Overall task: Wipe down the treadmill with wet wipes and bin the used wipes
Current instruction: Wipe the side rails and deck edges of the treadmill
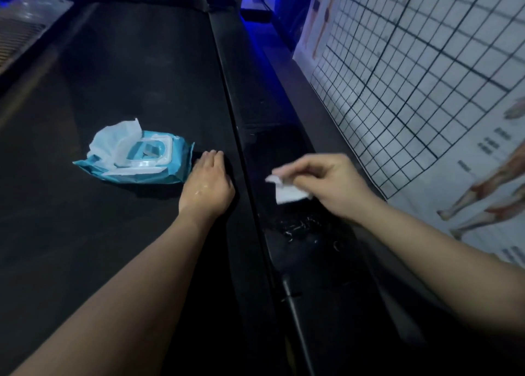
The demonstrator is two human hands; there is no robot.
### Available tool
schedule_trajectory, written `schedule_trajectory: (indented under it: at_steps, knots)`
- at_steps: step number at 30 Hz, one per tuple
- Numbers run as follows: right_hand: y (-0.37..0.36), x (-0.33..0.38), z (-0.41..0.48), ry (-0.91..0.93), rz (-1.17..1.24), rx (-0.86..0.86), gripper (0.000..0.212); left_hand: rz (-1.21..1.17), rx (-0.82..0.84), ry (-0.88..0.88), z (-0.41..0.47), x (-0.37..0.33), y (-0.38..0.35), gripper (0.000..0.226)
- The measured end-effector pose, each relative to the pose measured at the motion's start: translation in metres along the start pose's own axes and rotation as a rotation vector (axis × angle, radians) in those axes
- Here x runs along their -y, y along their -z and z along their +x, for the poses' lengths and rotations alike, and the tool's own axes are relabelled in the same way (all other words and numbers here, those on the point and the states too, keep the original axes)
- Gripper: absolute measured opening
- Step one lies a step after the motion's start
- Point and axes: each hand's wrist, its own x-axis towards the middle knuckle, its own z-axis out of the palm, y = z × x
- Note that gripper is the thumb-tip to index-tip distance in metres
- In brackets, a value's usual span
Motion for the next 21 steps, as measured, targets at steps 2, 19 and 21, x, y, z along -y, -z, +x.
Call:
schedule_trajectory:
  at_steps: [2,19,21]
  knots:
    - [-0.001,0.0,0.015,0.028,-0.151,-0.055,0.03,0.009,-0.009,0.007,0.001,-0.001,0.0,0.059]
    - [0.009,0.0,-0.042,-0.128,-0.236,0.443,0.022,0.048,0.003,-0.001,-0.001,-0.001,0.003,0.058]
    - [0.011,0.002,-0.051,-0.142,-0.236,0.479,0.023,0.053,0.018,0.004,-0.001,-0.001,0.003,0.059]
